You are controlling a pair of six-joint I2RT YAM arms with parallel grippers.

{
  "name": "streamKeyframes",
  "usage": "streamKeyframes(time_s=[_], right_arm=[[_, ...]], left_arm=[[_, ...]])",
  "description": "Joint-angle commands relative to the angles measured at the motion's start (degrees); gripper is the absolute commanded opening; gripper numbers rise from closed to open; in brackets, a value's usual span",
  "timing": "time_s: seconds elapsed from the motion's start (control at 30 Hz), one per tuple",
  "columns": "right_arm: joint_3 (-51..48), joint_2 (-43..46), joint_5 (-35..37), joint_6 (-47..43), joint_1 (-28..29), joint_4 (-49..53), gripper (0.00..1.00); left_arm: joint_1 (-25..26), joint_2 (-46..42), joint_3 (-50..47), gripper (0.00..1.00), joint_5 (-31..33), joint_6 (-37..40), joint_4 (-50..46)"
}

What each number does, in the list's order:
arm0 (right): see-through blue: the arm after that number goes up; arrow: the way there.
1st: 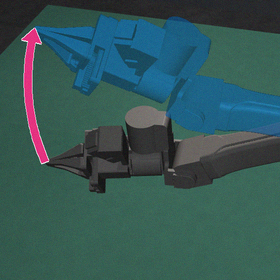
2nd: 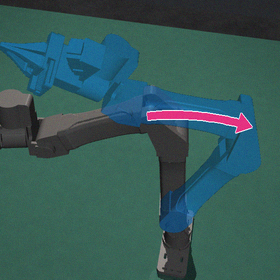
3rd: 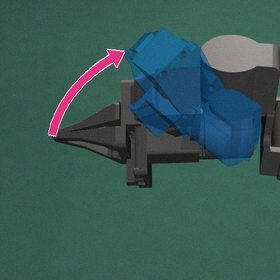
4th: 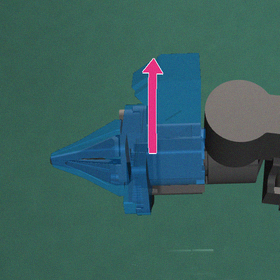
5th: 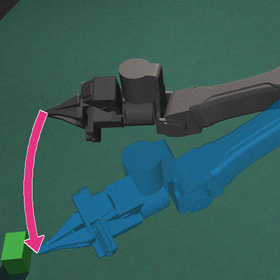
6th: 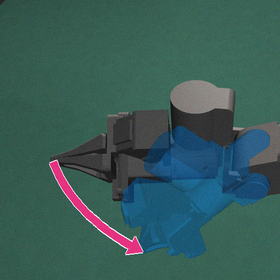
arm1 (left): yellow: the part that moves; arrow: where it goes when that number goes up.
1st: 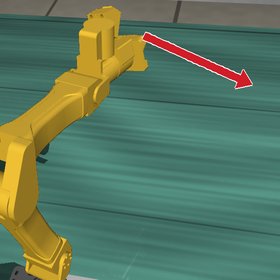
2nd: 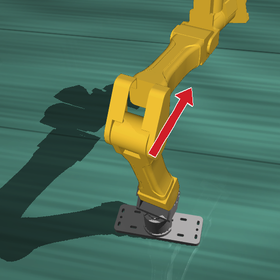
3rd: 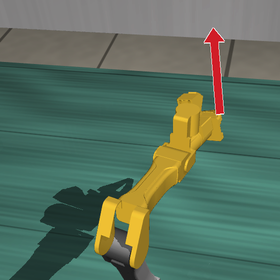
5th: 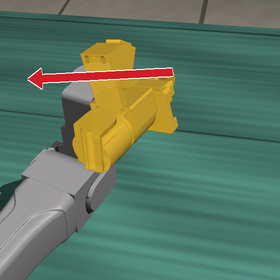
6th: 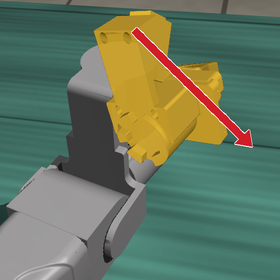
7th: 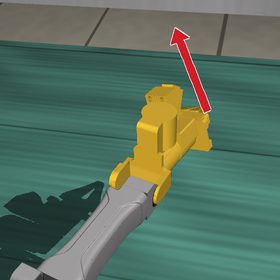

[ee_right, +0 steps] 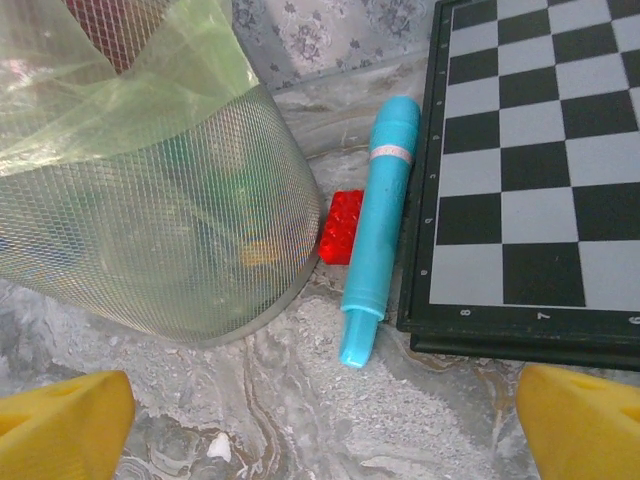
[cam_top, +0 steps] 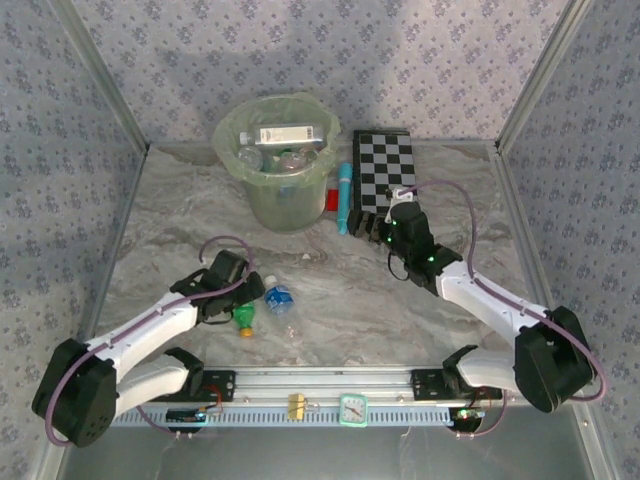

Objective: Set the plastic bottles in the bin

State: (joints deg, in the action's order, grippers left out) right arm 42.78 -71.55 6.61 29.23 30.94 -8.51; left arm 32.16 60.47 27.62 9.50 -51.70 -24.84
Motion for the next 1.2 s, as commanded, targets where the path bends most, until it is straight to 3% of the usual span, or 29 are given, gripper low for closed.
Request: streamKeyframes(time_s=[0.0, 0.23, 0.43, 0.63, 0.87, 1.03, 1.17], right_arm=[[1.2, -1.7, -1.2, 2.6, -0.4, -1.7, 1.0], [1.0, -2.1, -1.5, 3.2, -0.4, -1.9, 1.0], [1.1, -1.9, -1.4, 3.1, -0.4, -1.4, 1.0], [1.0, -1.8, -1.4, 3.2, -0.4, -1.2, 1.0], [0.8, -1.8, -1.8, 3.3, -0.4, -1.6, 1.0], [0.5, -2.2, -2.6, 3.6, -0.4, -2.6, 1.0], [0.5, -2.7, -3.5, 4.1, -0.4, -3.1, 1.0]], left_arm=[[0.7, 0.9, -0.2, 0.88, 2.4, -0.8, 1.5], [1.1, 2.0, -1.1, 0.68, 3.9, -0.5, 2.6], [1.1, 2.1, -1.6, 0.63, 4.8, -0.1, 3.6], [1.1, 1.3, -1.4, 0.48, 5.9, 0.1, 2.9], [-0.7, -8.8, 2.9, 0.48, 11.5, 2.2, 0.0], [-4.5, -14.6, 8.1, 0.48, 11.6, 6.0, 2.6], [-5.9, -13.9, 14.8, 0.48, 10.1, 12.3, 8.4]])
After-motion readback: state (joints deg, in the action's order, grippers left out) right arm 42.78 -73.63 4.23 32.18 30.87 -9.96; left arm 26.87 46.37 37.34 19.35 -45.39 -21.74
